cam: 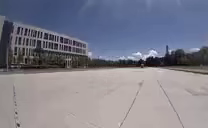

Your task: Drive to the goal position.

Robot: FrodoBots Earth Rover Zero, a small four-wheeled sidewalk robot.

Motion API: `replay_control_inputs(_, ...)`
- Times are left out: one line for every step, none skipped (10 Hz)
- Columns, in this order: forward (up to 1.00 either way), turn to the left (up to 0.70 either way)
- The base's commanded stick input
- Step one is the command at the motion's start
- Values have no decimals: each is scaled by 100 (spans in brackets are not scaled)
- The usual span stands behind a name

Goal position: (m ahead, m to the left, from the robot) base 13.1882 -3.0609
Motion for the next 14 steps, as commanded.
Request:
replay_control_inputs(66, 0)
replay_control_inputs(66, 0)
replay_control_inputs(66, 0)
replay_control_inputs(66, 0)
replay_control_inputs(66, 0)
replay_control_inputs(66, 0)
replay_control_inputs(66, 0)
replay_control_inputs(66, 0)
replay_control_inputs(66, 0)
replay_control_inputs(66, 0)
replay_control_inputs(66, 0)
replay_control_inputs(66, 0)
replay_control_inputs(66, 0)
replay_control_inputs(66, 0)
